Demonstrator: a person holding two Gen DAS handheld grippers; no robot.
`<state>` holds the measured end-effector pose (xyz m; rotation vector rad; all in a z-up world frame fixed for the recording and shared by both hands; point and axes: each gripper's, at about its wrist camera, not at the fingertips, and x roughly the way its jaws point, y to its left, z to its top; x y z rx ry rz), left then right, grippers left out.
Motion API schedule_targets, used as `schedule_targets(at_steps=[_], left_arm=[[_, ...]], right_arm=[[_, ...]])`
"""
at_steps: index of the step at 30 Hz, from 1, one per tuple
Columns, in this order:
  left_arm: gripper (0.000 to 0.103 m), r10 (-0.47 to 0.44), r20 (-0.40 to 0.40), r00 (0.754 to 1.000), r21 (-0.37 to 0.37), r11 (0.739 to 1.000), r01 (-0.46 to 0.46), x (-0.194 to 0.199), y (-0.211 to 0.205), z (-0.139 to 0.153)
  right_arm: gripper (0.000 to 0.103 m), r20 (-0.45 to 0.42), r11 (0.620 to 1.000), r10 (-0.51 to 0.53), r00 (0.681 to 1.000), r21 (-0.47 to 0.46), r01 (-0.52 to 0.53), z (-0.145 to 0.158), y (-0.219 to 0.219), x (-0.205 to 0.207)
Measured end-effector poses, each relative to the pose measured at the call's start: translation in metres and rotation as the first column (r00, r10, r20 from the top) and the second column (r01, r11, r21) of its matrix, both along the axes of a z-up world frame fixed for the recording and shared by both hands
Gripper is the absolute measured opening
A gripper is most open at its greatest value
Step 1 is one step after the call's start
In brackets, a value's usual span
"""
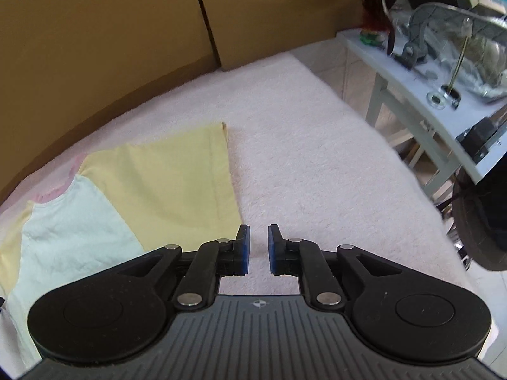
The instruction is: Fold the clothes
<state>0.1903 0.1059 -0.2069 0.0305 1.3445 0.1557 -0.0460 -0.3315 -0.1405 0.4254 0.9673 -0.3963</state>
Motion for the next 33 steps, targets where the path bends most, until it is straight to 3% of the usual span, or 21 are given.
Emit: schedule_targets(at_steps=[3,4,5,6,7,9,11,13,18,21,26,29,33], left_arm=[[0.024,0.044,-0.015,0.999,0.001,0.999,-0.044,-0.013,0.014,-0.001],[0.025,0.059,-0.02,0.998,-0.033,0.998,-0.06,-0.019,0.02,0.0],[0.035,0.074,-0.026,0.997,-0.072,0.994,-0.076,-0.024,0.025,0.0],[0.039,0.091,-0.034,0.995,-0.128,0.987,-0.095,-0.028,0.03,0.0],[0.04,0.107,-0.043,0.993,-0.186,0.976,-0.113,-0.031,0.034,0.0],[0.057,0.14,-0.061,0.988,-0.285,0.946,-0.152,-0.032,0.039,-0.003],[0.059,0.171,-0.068,0.983,-0.368,0.912,-0.184,-0.03,0.04,-0.004],[0.06,0.186,-0.08,0.979,-0.422,0.884,-0.202,-0.026,0.038,-0.005],[0.063,0.21,-0.09,0.974,-0.471,0.852,-0.227,-0.015,0.035,-0.007],[0.053,0.22,-0.121,0.968,-0.547,0.799,-0.249,-0.011,0.035,-0.009],[0.048,0.231,-0.129,0.964,-0.512,0.817,-0.264,-0.008,0.029,-0.012],[0.005,0.237,-0.119,0.964,-0.462,0.846,-0.265,-0.01,0.029,-0.008],[0.0,0.247,-0.079,0.966,-0.412,0.874,-0.257,-0.018,0.034,0.005]], right_arm=[[0.014,0.031,1.0,-0.002,1.0,-0.008,0.002,0.012,-0.008,-0.002],[0.014,0.045,1.0,0.0,0.999,-0.006,0.0,0.017,-0.009,-0.002],[0.014,0.057,1.0,0.007,0.998,-0.003,-0.007,0.021,-0.009,-0.002],[0.014,0.068,1.0,0.019,0.997,0.003,-0.019,0.025,-0.008,0.0],[0.016,0.079,0.999,0.032,0.996,0.01,-0.033,0.028,-0.005,0.002],[0.024,0.09,0.997,0.071,0.993,0.018,-0.073,0.03,0.004,0.011],[0.03,0.094,0.993,0.114,0.989,0.017,-0.116,0.032,0.016,0.019],[0.03,0.099,0.988,0.149,0.984,0.022,-0.152,0.032,0.027,0.027],[0.03,0.113,0.976,0.212,0.971,0.027,-0.217,0.034,0.047,0.038],[0.03,0.107,0.972,0.228,0.968,0.032,-0.233,0.033,0.05,0.04],[0.031,0.096,0.974,0.218,0.971,0.044,-0.223,0.03,0.045,0.04],[0.031,0.093,0.974,0.215,0.972,0.047,-0.22,0.029,0.045,0.039],[0.031,0.085,0.975,0.208,0.974,0.057,-0.213,0.024,0.045,0.039]])
